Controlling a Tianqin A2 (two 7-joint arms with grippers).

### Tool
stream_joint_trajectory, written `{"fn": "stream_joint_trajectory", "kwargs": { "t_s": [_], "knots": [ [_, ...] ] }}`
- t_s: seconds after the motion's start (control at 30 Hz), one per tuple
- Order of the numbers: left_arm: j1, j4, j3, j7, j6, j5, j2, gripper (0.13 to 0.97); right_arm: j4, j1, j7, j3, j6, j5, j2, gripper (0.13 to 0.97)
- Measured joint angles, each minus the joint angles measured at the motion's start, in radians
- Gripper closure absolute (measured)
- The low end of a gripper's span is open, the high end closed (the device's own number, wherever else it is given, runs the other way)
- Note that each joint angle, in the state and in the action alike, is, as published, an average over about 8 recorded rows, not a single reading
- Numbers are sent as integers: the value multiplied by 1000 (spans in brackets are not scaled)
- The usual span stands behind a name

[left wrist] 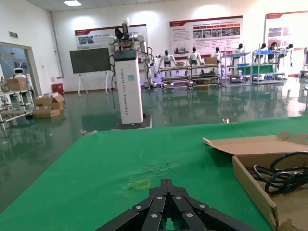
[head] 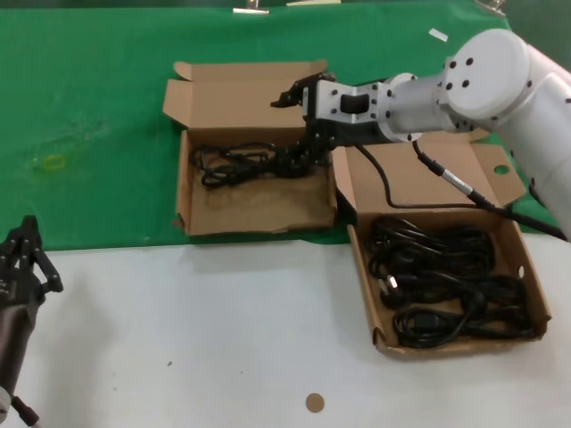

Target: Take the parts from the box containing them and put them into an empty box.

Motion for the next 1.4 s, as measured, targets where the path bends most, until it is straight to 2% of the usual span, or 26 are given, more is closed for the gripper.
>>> {"fn": "stream_joint_trajectory", "kwargs": {
  "t_s": [0.17, 0.3, 0.57, 0.7, 0.87, 0.97, 1.1, 1.27, 1.37, 1.4],
  "knots": [
    [0, 0, 0, 0, 0, 0, 0, 953, -7, 3, -3, 1, 4, 3, -1, 627],
    [0, 0, 0, 0, 0, 0, 0, 953, -6, 1, -3, 2, 6, 5, -1, 627],
    [0, 0, 0, 0, 0, 0, 0, 929, 39, -58, 6, 30, 46, 34, 1, 406],
    [0, 0, 0, 0, 0, 0, 0, 914, 79, -112, 14, 55, 82, 60, 4, 344],
    [0, 0, 0, 0, 0, 0, 0, 845, 136, -187, 26, 91, 133, 97, 8, 242],
    [0, 0, 0, 0, 0, 0, 0, 803, 170, -233, 33, 112, 164, 119, 10, 242],
    [0, 0, 0, 0, 0, 0, 0, 803, 217, -295, 42, 142, 207, 150, 13, 208],
    [0, 0, 0, 0, 0, 0, 0, 688, 276, -373, 54, 178, 259, 188, 17, 150],
    [0, 0, 0, 0, 0, 0, 0, 619, 311, -420, 61, 200, 291, 210, 19, 145],
    [0, 0, 0, 0, 0, 0, 0, 619, 323, -436, 63, 208, 301, 218, 20, 142]
  ]
}}
